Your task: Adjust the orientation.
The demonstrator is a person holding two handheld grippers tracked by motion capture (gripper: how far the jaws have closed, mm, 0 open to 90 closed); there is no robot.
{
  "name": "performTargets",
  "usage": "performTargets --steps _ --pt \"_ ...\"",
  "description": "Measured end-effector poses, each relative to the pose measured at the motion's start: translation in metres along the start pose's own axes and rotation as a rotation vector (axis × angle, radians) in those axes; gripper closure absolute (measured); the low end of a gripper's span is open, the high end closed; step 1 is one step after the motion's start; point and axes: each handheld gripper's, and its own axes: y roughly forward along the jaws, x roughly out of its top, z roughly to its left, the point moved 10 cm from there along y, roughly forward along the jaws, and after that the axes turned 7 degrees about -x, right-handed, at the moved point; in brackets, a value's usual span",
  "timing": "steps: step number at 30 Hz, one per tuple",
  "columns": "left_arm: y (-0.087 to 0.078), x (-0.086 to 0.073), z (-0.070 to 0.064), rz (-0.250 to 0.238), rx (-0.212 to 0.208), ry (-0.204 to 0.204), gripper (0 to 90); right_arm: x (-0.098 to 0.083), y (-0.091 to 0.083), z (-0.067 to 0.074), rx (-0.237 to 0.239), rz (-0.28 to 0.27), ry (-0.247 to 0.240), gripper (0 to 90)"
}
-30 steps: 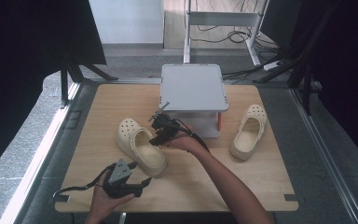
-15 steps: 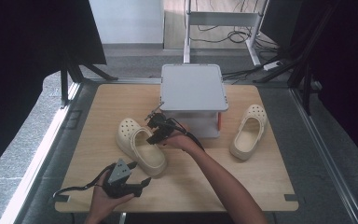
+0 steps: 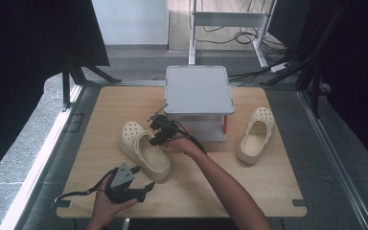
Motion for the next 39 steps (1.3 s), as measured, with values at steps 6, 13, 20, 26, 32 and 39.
performTargets --steps 6,13,20,26,32,39 --pt "0.0 0.0 0.0 0.002 0.0 0.001 23.8 0.0 0.006 -0.001 -0.004 0.001 0.002 64.0" --pt "0.0 0.0 0.0 0.003 0.0 0.002 23.8 0.001 0.012 0.003 0.015 0.021 0.007 71.2" --pt "0.001 -0.001 0.0 0.003 0.0 0.001 23.8 0.0 0.013 0.001 0.016 0.039 0.025 74.4" --pt "0.0 0.0 -0.001 0.001 -0.002 0.001 23.8 0.0 0.013 0.002 -0.002 0.063 0.027 75.0" --pt "0.001 0.0 -0.001 0.002 -0.003 0.001 23.8 0.001 0.014 0.003 -0.017 0.09 0.014 73.1" --pt "0.0 0.0 0.0 0.001 0.0 0.003 23.8 0.001 0.016 0.003 -0.023 0.114 0.008 74.8"
